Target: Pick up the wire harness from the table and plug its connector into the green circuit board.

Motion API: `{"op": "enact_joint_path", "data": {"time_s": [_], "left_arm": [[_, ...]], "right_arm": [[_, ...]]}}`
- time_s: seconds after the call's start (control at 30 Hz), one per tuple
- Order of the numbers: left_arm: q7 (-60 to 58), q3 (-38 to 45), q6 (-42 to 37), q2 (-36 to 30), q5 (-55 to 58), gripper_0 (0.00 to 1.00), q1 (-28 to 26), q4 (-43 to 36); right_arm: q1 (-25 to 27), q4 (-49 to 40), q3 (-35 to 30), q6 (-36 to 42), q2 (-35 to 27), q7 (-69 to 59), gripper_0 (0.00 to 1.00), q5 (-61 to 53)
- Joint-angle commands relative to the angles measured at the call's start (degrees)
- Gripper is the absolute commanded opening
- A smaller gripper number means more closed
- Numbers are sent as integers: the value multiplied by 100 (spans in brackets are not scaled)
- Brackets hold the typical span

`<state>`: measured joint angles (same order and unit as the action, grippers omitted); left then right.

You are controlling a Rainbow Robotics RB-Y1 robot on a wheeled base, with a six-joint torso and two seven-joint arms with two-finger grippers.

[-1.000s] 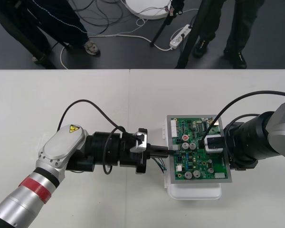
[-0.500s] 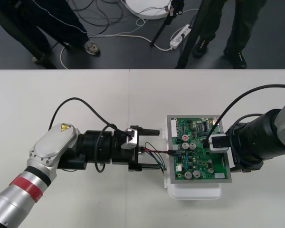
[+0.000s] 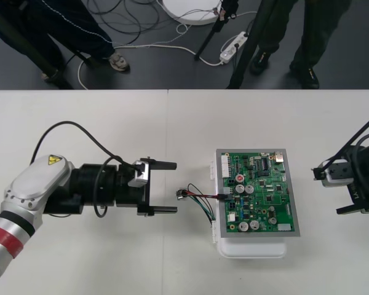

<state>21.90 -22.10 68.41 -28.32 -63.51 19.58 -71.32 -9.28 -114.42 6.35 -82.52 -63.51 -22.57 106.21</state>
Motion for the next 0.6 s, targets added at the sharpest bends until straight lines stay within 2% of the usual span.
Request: {"op": "enact_joint_path", "data": {"time_s": [0.03,0.2,0.47,0.6], "left_arm": [[-19,602,568,-429,-161,100,-156,-67],[-485,1024,1113,-710,-311,100,-279,-75],[-783,1507,1746,-1070,-328,100,-534,-321],[-1346,1956,2132,-1343,-364,100,-894,-884]], "right_arm": [[260,210,-512,43,-531,640,100,-690],[506,763,-1057,34,-627,912,100,-2272],[471,1221,-1083,61,-733,1123,100,-4021],[480,1414,-1083,87,-935,1325,100,-4926]]}}
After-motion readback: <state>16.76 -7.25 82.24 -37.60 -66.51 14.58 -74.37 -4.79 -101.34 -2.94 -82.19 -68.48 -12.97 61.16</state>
